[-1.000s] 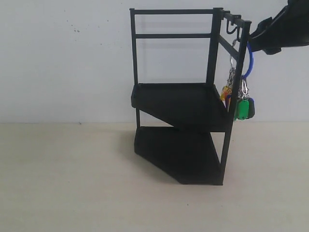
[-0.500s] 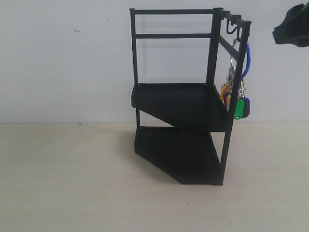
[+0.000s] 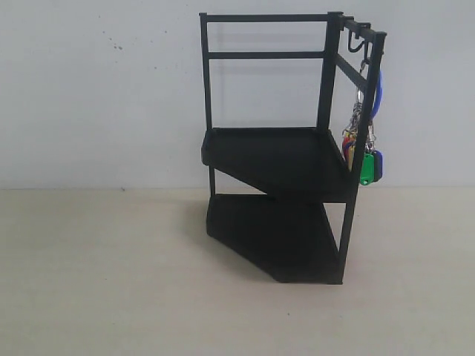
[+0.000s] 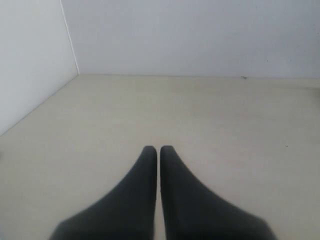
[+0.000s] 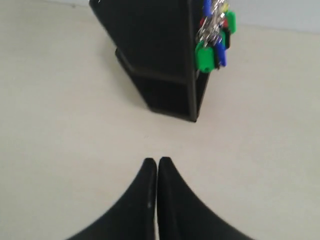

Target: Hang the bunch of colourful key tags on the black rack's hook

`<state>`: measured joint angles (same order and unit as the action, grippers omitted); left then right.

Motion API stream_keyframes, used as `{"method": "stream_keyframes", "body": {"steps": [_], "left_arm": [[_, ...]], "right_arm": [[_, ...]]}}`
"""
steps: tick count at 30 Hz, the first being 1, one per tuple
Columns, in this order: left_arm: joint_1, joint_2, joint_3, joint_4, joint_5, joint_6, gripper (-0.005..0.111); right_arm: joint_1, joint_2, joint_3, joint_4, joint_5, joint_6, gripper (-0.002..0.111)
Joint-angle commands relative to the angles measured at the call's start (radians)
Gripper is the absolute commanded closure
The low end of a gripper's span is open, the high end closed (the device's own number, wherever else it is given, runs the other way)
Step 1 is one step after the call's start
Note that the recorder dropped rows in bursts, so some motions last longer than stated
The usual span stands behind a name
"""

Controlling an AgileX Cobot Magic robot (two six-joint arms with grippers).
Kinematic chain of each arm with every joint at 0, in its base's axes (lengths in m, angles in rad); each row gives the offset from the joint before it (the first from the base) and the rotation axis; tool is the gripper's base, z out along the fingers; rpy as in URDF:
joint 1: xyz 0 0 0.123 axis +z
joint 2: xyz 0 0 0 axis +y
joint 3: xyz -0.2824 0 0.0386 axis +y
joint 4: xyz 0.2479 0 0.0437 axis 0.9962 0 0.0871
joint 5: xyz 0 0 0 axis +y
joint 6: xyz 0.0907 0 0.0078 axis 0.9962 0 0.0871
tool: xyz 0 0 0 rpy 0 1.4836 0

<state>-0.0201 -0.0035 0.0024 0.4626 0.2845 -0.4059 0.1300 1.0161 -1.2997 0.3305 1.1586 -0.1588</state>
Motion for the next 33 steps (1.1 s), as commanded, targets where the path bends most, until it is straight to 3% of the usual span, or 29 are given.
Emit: {"method": "stream_keyframes", "body": {"steps": [1,10,33], "left_arm": [[-0.001,0.004,-0.002,0.0,0.0,-0.006,0.102],[-0.001,0.004,-0.002,0.0,0.0,-0.006,0.102],[-0.001,0.004,-0.002,0.0,-0.002,-0.006,0.102]], "right_arm": [[-0.005,-0.145,0.14,0.07,0.031,0.02,0.108],[-0.005,-0.411,0.404,0.083,0.05,0.049,0.108],[0.01,-0.624,0.416,0.047,0.016,0.054,0.108]]}}
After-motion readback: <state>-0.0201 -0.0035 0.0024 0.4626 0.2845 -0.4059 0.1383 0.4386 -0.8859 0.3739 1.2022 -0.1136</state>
